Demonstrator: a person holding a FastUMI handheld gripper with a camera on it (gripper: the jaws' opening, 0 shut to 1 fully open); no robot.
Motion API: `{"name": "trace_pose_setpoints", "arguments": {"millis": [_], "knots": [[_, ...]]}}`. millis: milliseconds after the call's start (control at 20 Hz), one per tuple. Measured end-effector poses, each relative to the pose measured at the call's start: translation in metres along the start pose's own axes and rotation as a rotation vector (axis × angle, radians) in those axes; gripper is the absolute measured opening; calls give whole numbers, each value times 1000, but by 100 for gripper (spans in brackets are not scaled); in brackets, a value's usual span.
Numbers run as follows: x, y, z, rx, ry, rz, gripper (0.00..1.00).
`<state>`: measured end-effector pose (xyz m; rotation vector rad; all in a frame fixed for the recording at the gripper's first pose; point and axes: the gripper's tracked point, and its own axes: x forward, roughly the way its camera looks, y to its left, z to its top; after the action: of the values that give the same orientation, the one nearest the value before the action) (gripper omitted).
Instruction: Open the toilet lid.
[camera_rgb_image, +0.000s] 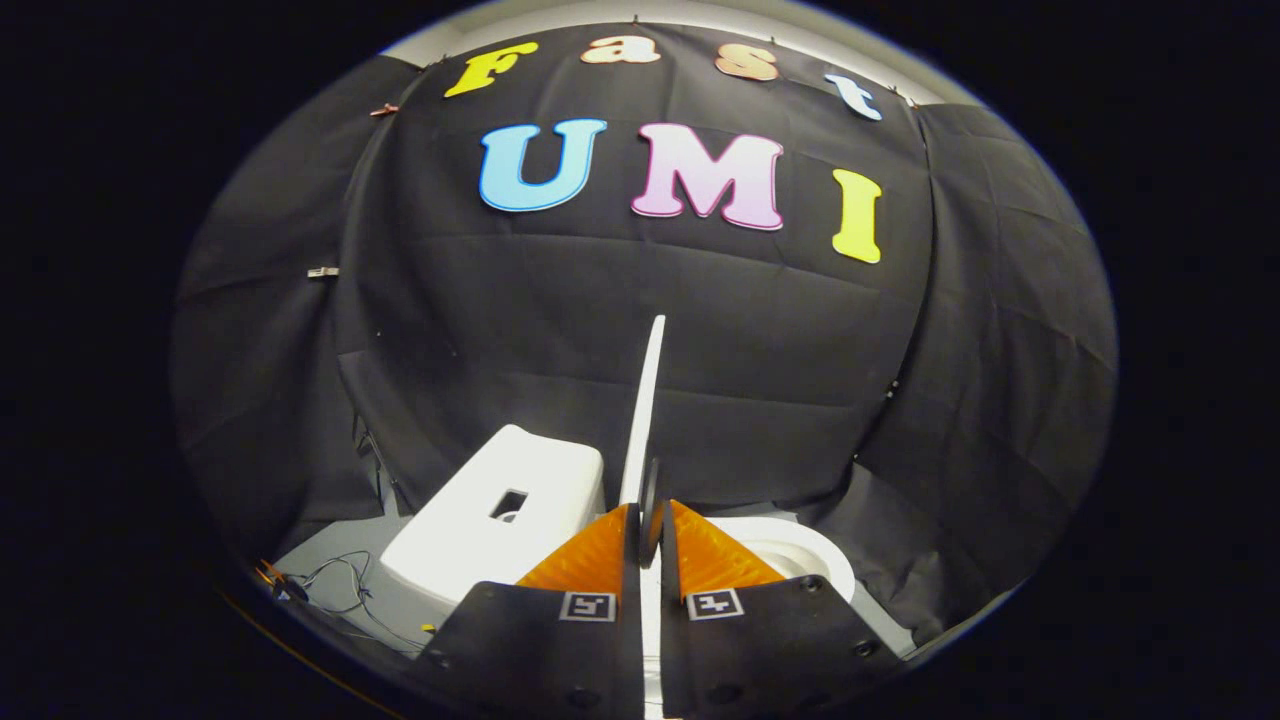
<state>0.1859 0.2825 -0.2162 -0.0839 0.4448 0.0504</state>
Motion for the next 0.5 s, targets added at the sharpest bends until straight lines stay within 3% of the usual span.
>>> {"name": "trace_pose_setpoints", "arguments": {"millis": [500], "knots": [[-1, 84, -9, -131, -26, 63, 14]]}}
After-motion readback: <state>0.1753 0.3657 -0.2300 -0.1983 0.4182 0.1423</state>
